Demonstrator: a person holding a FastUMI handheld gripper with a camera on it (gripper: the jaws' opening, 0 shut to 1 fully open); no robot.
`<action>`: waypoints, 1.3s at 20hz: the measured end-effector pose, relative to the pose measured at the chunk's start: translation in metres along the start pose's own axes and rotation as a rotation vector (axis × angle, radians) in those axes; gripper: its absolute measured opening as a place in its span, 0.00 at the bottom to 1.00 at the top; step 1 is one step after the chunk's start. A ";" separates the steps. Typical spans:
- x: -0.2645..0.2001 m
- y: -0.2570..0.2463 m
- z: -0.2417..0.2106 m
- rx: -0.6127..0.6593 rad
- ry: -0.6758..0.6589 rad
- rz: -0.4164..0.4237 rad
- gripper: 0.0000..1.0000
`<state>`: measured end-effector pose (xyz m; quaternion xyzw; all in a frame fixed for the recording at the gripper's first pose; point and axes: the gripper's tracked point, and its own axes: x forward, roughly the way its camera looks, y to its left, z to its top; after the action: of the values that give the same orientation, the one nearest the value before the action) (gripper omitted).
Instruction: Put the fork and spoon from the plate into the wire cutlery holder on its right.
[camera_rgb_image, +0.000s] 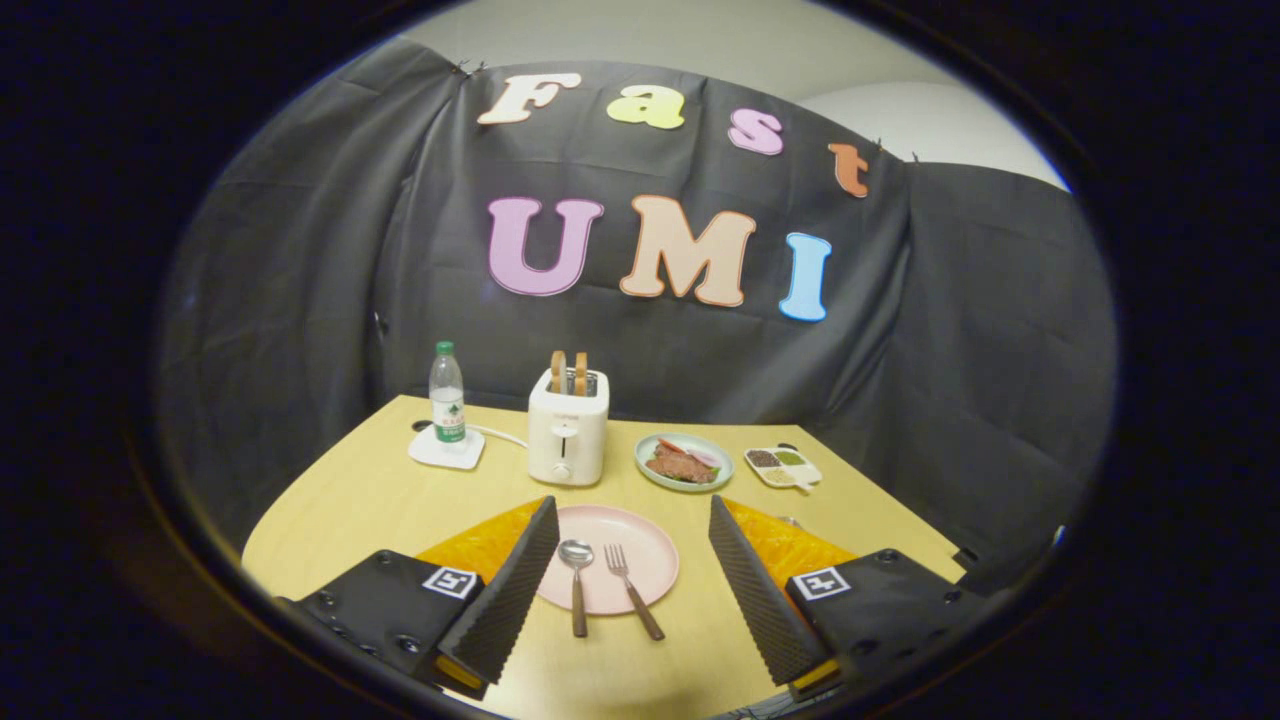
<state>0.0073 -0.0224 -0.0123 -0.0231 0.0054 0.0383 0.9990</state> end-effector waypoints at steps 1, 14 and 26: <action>0.002 -0.001 -0.002 -0.008 0.005 0.005 0.98; 0.039 -0.022 -0.061 -0.037 0.151 0.037 0.98; 0.076 -0.011 -0.156 -0.029 0.328 0.116 0.98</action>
<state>0.0826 -0.0348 -0.1689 -0.0430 0.1689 0.0915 0.9804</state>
